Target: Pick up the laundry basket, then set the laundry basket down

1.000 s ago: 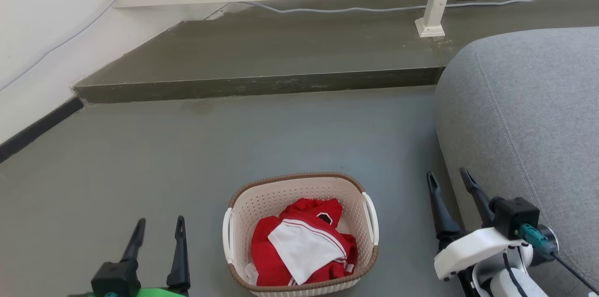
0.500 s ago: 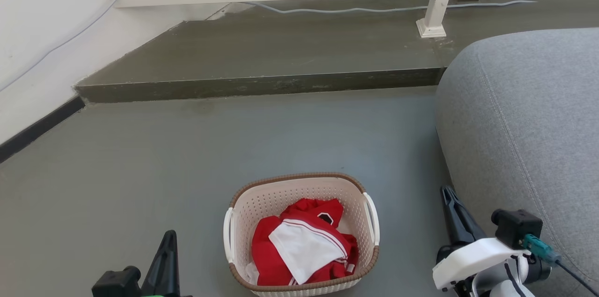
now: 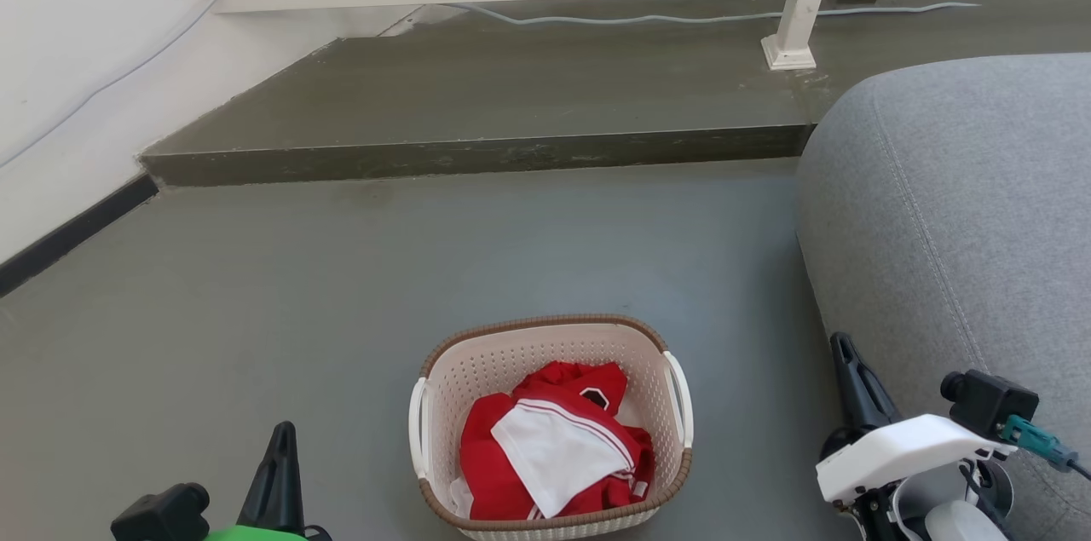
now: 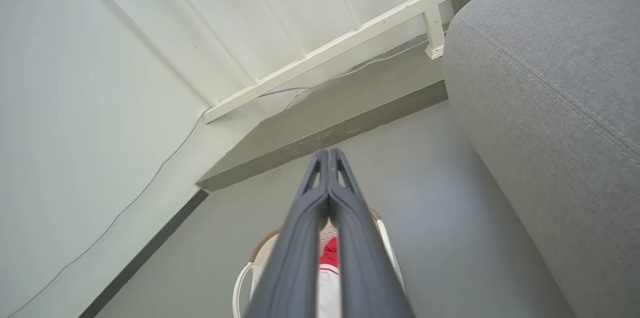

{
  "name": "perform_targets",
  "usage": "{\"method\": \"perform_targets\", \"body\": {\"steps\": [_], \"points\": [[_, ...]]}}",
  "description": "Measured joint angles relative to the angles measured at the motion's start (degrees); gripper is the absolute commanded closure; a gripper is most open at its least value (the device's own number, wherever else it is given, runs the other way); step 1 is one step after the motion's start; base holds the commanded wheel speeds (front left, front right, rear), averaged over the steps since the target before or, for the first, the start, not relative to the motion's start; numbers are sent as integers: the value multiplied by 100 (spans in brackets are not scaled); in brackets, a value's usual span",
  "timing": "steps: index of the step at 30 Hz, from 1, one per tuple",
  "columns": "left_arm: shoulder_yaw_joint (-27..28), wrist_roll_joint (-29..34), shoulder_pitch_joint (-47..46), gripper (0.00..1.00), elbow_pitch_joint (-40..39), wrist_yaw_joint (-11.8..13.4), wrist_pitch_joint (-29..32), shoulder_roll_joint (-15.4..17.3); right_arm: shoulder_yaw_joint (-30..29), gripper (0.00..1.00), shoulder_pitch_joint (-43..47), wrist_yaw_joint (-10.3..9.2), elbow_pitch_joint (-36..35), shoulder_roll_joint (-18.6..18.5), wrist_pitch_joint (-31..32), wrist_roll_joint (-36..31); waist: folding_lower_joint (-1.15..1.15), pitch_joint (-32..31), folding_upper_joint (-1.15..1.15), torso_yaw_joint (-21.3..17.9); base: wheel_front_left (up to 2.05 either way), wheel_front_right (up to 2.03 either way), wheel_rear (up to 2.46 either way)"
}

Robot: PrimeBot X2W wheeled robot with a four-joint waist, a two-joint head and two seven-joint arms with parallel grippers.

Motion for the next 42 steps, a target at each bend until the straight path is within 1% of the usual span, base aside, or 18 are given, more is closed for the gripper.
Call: {"method": "perform_targets", "body": {"steps": [7,9,13,19,42], "points": [[73,-581,-90,100,71,-101,99,4,-169,100,-13,55,-1,-1,159,560,0,-4,0,13,0,0,0],[107,-722,-142,100,110,-132,142,7,-216,100,-15,104,0,-2,174,701,0,-6,0,17,0,0,0],[187,-1059,-199,100,176,-152,196,15,-300,100,-37,151,1,-1,272,1018,0,-8,0,25,0,0,0],[235,-1522,-282,100,252,-248,253,26,-433,100,-99,208,19,0,375,1475,0,-13,0,36,0,0,0],[558,-3421,-699,100,720,-598,554,47,-978,100,-282,552,163,21,781,3325,0,-35,0,82,0,0,0]]}}
